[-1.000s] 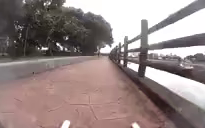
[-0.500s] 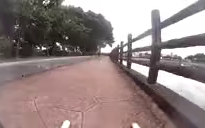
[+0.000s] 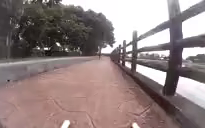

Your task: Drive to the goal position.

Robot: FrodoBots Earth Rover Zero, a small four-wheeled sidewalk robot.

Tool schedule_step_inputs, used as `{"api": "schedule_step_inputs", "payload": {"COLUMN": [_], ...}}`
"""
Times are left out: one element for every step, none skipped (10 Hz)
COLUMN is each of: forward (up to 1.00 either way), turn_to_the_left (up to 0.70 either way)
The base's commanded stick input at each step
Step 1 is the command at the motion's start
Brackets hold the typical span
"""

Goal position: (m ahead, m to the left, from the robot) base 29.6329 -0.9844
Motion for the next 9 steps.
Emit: {"api": "schedule_step_inputs", "payload": {"forward": [1.00, 1.00, 1.00, 1.00, 1.00, 1.00, 1.00, 1.00, 1.00], "turn_to_the_left": [0.00, 0.00, 0.00, 0.00, -0.02, -0.03, 0.00, 0.00, 0.00]}}
